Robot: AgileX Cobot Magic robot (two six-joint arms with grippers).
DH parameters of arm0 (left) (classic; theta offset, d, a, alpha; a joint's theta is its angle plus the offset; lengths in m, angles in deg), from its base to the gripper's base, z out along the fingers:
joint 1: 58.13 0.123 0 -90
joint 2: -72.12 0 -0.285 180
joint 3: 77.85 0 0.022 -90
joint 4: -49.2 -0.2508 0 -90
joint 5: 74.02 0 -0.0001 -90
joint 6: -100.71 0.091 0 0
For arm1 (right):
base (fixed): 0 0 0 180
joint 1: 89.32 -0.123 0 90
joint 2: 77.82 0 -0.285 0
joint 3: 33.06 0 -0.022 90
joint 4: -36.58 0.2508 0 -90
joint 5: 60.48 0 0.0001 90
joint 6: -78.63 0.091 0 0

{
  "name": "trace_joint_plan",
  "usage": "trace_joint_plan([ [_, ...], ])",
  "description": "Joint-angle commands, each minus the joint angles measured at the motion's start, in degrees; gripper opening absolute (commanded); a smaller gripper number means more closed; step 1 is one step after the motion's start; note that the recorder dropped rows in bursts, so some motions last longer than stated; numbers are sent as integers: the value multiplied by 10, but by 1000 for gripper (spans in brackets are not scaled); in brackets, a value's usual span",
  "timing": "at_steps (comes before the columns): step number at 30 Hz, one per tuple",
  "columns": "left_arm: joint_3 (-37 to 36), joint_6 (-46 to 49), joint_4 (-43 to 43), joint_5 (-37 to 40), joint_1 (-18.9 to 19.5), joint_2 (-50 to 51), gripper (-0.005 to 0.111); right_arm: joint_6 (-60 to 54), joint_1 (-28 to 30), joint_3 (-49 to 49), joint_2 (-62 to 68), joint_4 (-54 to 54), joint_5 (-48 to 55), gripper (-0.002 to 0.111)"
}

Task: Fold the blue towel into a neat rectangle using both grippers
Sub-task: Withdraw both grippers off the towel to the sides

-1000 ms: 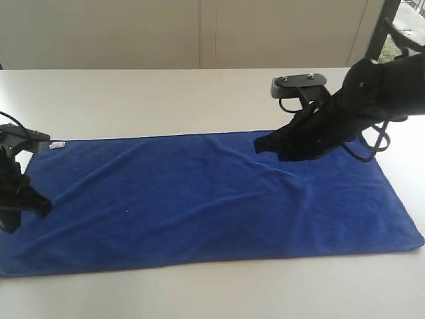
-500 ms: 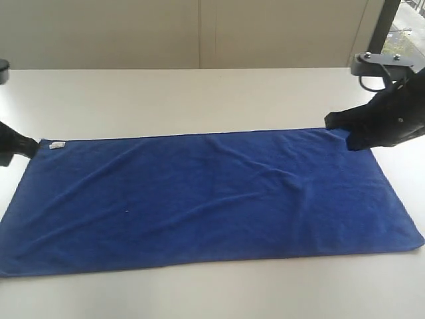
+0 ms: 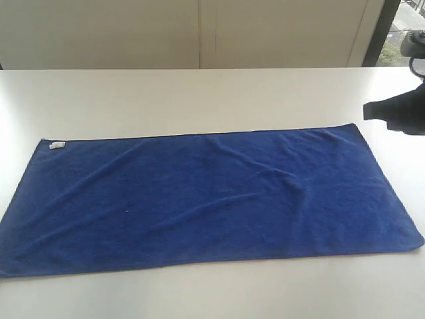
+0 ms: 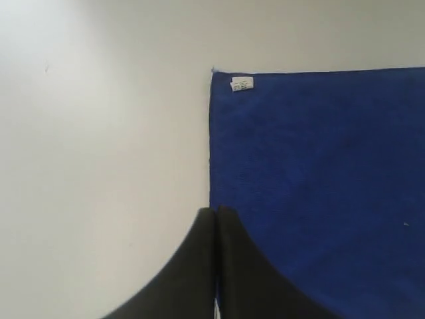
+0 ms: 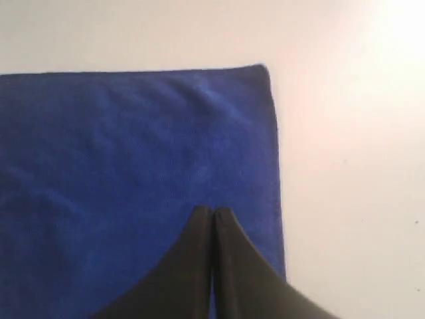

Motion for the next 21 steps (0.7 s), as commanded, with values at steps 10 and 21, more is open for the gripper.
trace_joint_plan([
  [10,-81,-15,16,55,3,-247,0,-34,3,51,-127,-3,-63,0],
  [21,-130,-26,16,108,3,-436,0,-43,2,104,-153,2,-137,0],
])
